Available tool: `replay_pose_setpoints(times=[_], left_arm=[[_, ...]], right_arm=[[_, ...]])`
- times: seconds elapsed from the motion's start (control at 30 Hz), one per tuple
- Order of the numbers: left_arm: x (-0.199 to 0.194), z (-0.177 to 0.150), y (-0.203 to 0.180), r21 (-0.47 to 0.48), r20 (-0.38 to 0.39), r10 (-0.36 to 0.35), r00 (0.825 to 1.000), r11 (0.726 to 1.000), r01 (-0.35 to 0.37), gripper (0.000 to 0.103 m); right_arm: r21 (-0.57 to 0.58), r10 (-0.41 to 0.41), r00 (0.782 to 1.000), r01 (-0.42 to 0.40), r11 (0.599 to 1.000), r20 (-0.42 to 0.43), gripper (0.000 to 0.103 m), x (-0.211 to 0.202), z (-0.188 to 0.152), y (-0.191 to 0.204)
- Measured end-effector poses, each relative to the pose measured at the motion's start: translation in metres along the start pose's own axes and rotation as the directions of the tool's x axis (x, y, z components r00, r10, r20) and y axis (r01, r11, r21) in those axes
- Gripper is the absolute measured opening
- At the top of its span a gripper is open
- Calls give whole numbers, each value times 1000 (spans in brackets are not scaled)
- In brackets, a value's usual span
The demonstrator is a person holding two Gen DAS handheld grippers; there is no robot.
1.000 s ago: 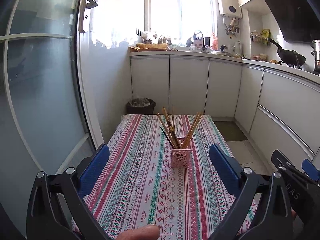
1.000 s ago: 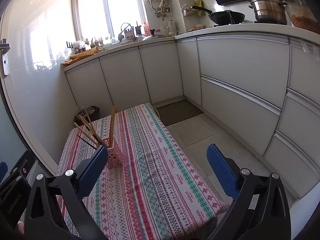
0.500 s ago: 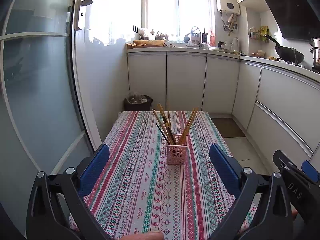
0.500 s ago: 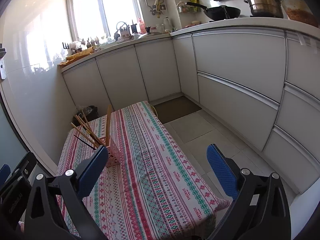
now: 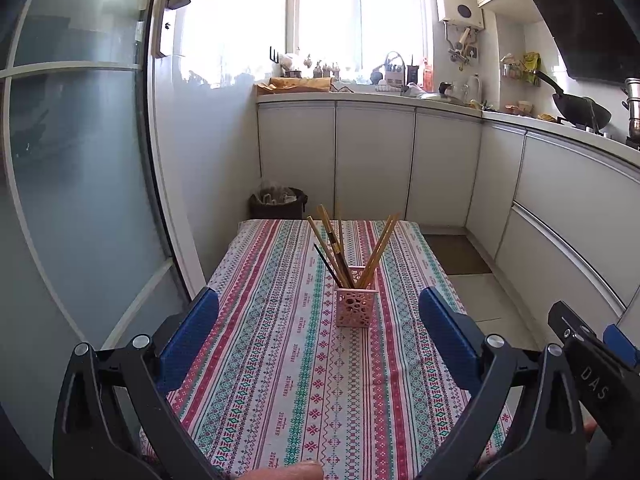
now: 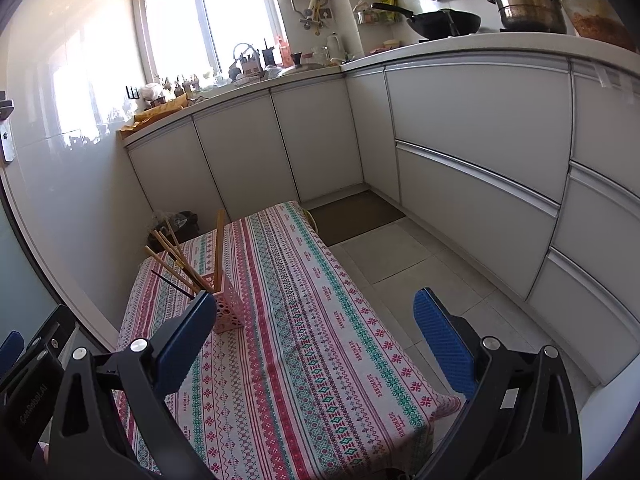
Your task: Organize utensils
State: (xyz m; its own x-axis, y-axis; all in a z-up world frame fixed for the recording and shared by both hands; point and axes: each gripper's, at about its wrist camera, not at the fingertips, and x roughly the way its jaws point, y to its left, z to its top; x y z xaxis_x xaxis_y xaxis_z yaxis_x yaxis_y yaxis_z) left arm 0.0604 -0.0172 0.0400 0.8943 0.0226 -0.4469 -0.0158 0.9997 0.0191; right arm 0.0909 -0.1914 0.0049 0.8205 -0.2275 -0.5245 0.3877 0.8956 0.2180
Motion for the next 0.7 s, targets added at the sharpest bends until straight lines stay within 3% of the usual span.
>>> replay_pose_setpoints(times=[0.7], left_arm=[[4,1,0,0,-18,-4,1000,1000,4,96]], right_arm=[[-6,3,1000,-3,1000,-10,96,2,2,-2]])
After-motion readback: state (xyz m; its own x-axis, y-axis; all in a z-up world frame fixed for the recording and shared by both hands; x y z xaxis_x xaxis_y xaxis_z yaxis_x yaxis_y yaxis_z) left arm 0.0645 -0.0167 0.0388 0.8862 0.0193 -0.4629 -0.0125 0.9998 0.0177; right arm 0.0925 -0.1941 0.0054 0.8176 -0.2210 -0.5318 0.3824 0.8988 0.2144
